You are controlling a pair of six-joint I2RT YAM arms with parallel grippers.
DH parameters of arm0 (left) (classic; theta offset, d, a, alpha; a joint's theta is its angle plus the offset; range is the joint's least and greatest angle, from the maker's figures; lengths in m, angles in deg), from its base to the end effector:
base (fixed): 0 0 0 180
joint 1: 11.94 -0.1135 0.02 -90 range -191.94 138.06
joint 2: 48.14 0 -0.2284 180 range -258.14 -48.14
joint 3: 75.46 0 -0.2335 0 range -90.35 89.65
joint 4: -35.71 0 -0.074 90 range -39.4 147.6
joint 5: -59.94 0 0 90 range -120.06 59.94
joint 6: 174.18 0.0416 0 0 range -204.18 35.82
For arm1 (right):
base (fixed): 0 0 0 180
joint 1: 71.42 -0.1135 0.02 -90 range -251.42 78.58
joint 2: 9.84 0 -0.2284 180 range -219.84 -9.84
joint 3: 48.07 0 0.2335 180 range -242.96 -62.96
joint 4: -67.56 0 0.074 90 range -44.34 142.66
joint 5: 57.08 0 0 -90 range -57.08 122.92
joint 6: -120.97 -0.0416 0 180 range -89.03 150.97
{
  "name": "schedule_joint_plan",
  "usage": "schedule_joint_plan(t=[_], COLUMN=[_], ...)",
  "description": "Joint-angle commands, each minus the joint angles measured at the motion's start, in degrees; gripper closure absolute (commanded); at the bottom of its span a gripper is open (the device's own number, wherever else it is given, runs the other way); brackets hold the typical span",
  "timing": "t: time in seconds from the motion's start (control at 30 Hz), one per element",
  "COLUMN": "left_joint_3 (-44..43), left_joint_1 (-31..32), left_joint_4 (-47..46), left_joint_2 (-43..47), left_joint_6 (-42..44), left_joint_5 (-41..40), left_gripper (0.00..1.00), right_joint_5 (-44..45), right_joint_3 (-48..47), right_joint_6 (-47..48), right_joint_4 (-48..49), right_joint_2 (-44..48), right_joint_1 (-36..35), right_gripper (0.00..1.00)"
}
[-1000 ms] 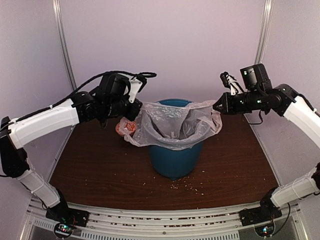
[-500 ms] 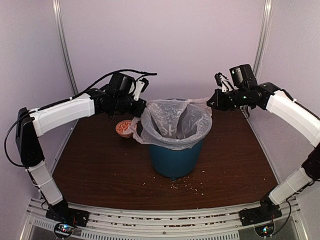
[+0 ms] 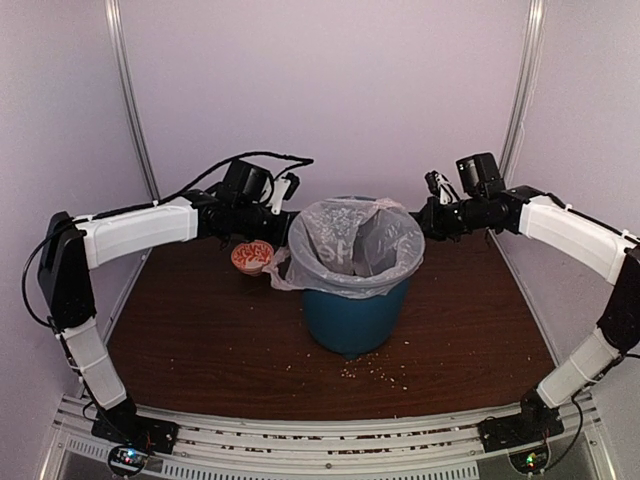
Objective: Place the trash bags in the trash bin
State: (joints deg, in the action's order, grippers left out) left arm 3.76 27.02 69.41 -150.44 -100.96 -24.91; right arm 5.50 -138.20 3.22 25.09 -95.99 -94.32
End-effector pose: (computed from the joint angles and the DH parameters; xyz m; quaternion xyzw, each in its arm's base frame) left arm 0.3059 -0.2521 0.2639 0.1909 0.8665 -0.2501 0.3876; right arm 0.2914 0.1439 0.2886 -0.0659 0.8786 0.3735 0.2903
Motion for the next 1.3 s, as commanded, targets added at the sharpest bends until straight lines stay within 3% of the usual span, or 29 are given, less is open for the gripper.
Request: schedule_joint_plan(t=[0.0, 0.23, 0.4, 0.67, 0.97, 1.27], left_joint_3=[3.59, 1.62, -2.64, -11.02, -3.34, 8.90], left_joint_1=[-0.38, -0.68, -0.73, -2.34, -2.42, -2.41], left_joint_4=[-2.40, -5.18, -6.42, -4.82, -5.70, -7.22], left_joint_2=[-0.66, -1.27, -1.33, -10.15, -9.98, -2.67], left_joint_6=[-3.64, -5.86, -5.56, -5.64, -7.35, -8.54], left_joint_5=[4.03, 9.02, 10.25, 12.30, 14.78, 12.87], left_gripper=[1.00, 1.00, 1.00, 1.00, 1.00, 1.00], right_joint_5=[-5.64, -12.10, -11.91, -13.89, -16.53, -18.20], right_joint_3=[4.75, 4.20, -0.64, 0.34, 5.94, 11.08], right_joint_6=[-0.66, -2.57, -3.26, -4.86, -7.19, -9.08], right_joint_4=[-1.24, 0.64, 0.35, 4.33, 7.95, 8.49], right_joint_2=[-1.84, -4.02, -4.50, -11.00, -10.60, -7.55], right_joint_1=[0.42, 0.68, 0.86, 2.55, 2.94, 2.95], right_gripper=[1.00, 1.00, 1.00, 1.00, 1.00, 1.00])
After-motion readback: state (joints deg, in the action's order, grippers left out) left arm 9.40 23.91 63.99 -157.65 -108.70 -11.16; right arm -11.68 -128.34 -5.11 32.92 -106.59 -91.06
